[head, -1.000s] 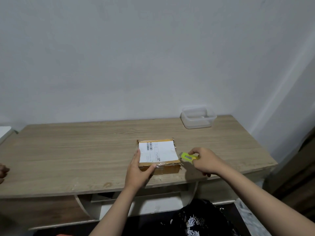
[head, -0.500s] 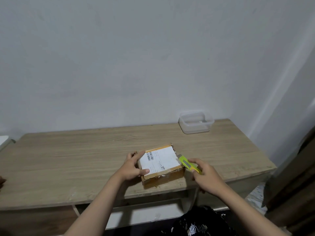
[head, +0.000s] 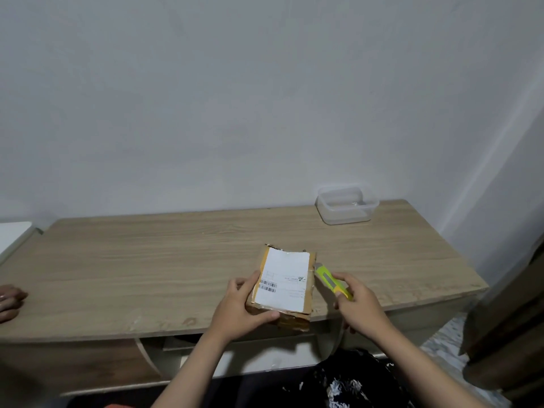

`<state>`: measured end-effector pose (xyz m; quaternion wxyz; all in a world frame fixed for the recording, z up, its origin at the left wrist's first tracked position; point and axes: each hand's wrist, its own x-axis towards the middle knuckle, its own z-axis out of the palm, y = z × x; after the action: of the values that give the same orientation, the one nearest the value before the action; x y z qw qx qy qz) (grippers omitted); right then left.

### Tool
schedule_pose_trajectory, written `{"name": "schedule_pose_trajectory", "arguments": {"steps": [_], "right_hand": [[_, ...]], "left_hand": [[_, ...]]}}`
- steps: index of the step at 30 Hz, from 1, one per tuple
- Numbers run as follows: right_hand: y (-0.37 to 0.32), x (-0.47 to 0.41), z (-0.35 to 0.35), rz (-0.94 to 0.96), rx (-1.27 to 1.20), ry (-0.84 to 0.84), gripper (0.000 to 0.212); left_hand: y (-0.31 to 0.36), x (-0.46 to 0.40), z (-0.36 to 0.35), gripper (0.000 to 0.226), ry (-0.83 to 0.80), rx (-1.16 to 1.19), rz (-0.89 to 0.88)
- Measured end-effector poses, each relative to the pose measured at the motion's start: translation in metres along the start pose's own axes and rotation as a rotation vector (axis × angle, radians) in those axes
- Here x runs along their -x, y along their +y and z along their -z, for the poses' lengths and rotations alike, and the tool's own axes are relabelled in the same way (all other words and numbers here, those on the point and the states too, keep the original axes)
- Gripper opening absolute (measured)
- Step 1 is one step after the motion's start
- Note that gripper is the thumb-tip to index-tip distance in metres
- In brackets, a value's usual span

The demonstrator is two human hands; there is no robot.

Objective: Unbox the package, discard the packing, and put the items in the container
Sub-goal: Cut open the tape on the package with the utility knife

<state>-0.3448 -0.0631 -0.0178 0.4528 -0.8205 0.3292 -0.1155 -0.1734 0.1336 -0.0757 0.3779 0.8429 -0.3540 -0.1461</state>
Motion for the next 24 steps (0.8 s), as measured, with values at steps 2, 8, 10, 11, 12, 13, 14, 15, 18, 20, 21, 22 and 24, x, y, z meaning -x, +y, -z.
{"name": "schedule_pose_trajectory", "arguments": {"steps": [2, 8, 10, 11, 12, 13, 14, 15, 18, 20, 21, 22, 24], "right_hand": [[0.005, -0.002, -0.001, -0.052, -0.028, 0.026, 0.042], [0.010, -0.010, -0.001, -0.109, -0.093, 0.052, 0.042], [0.010, -0.014, -0.002, -0.109, -0.090, 0.055, 0.043], [0.011, -0.016, -0.002, -0.107, -0.087, 0.055, 0.042], [0.011, -0.019, -0.003, -0.104, -0.089, 0.053, 0.042], [0.012, -0.021, -0.003, -0.102, -0.094, 0.050, 0.041], [0.013, -0.024, -0.004, -0.101, -0.094, 0.049, 0.041], [0.013, -0.027, -0.004, -0.097, -0.090, 0.048, 0.041], [0.013, -0.034, -0.001, -0.083, -0.065, 0.037, 0.039], [0.014, -0.038, 0.003, -0.077, -0.047, 0.023, 0.036], [0.015, -0.039, 0.005, -0.076, -0.037, 0.015, 0.035], [0.016, -0.040, 0.007, -0.075, -0.027, 0.006, 0.034], [0.017, -0.041, 0.010, -0.066, -0.006, -0.006, 0.033]], "left_hand": [[0.003, 0.001, -0.002, 0.100, -0.024, -0.022, -0.002], [0.013, 0.005, -0.025, 0.102, 0.070, -0.049, 0.046], [0.015, 0.005, -0.031, 0.100, 0.107, -0.032, 0.058], [0.016, 0.005, -0.032, 0.099, 0.116, -0.021, 0.062], [0.016, 0.005, -0.033, 0.098, 0.120, -0.011, 0.064], [0.016, 0.005, -0.033, 0.098, 0.121, -0.004, 0.066], [0.016, 0.005, -0.033, 0.098, 0.121, 0.000, 0.068], [0.016, 0.005, -0.033, 0.098, 0.122, 0.002, 0.067], [0.016, 0.005, -0.033, 0.098, 0.126, 0.011, 0.071], [0.016, 0.005, -0.034, 0.098, 0.131, 0.016, 0.080], [0.016, 0.005, -0.034, 0.097, 0.135, 0.019, 0.083], [0.016, 0.005, -0.034, 0.097, 0.136, 0.021, 0.087], [0.016, 0.006, -0.035, 0.097, 0.141, 0.023, 0.089]]}}
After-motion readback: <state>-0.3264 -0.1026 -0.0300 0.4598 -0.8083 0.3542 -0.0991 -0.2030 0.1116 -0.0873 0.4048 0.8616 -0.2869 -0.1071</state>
